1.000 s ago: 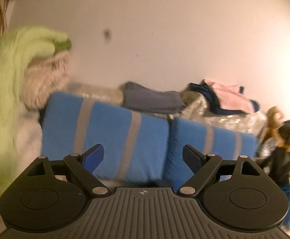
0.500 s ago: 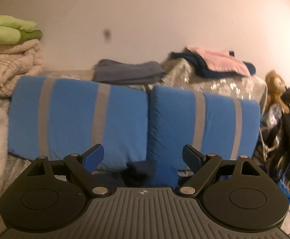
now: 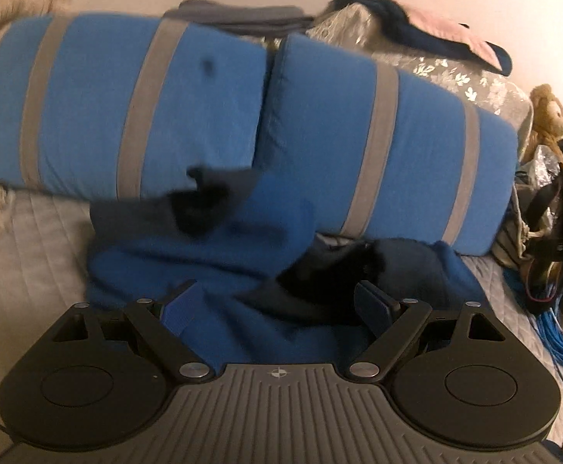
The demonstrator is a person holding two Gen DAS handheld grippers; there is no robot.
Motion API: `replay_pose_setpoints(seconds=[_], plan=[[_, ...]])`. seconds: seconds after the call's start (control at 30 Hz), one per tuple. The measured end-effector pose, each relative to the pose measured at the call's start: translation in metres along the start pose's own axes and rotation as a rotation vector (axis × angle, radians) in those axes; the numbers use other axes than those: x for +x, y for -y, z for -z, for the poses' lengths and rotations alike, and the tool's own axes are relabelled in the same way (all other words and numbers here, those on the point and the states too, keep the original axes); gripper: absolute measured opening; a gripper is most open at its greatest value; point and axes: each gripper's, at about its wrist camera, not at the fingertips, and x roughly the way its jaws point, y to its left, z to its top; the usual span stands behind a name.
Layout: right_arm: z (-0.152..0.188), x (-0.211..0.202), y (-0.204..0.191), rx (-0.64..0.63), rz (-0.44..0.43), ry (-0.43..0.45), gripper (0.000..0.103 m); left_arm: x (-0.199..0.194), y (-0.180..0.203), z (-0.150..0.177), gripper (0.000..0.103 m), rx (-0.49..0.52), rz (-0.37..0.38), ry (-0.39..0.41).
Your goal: Fold clothes
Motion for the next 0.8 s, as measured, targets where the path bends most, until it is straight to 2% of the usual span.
replay_pose_setpoints(seconds=[0.17, 0.33, 0.4, 0.43, 0.5, 0.53, 0.57, 0.67, 0.8], plan=[[0.004, 0.041, 0.002, 0.046, -0.025, -0.036, 0.078, 0.01, -0.007, 0.025, 0.087, -0.023, 0.009, 0.028], [0.006, 0.076, 0.017, 0.194, -0.048, -0.064, 0.073, 0.02, -0.003, 0.027, 0.087, -0.016, -0.047, -0.016], [0.007, 0.091, 0.024, 0.253, -0.052, -0.072, 0.072, 0.022, -0.003, 0.028, 0.087, -0.016, -0.035, -0.034], [0.008, 0.098, 0.027, 0.282, -0.054, -0.077, 0.068, 0.024, -0.002, 0.029, 0.087, -0.014, -0.037, -0.042], [0.009, 0.112, 0.034, 0.341, -0.059, -0.086, 0.054, 0.027, -0.003, 0.029, 0.087, -0.022, -0.04, -0.059], [0.009, 0.119, 0.037, 0.37, -0.061, -0.09, 0.041, 0.029, -0.004, 0.03, 0.087, -0.027, -0.041, -0.066], [0.01, 0.124, 0.041, 0.407, -0.068, -0.092, 0.023, 0.03, -0.005, 0.031, 0.087, -0.035, -0.043, -0.073], [0.01, 0.123, 0.05, 0.499, -0.086, -0.065, 0.008, 0.035, -0.009, 0.033, 0.087, -0.057, -0.044, -0.095], [0.002, 0.103, 0.05, 0.505, -0.092, 0.011, 0.005, 0.038, -0.012, 0.033, 0.087, -0.072, -0.034, -0.108]])
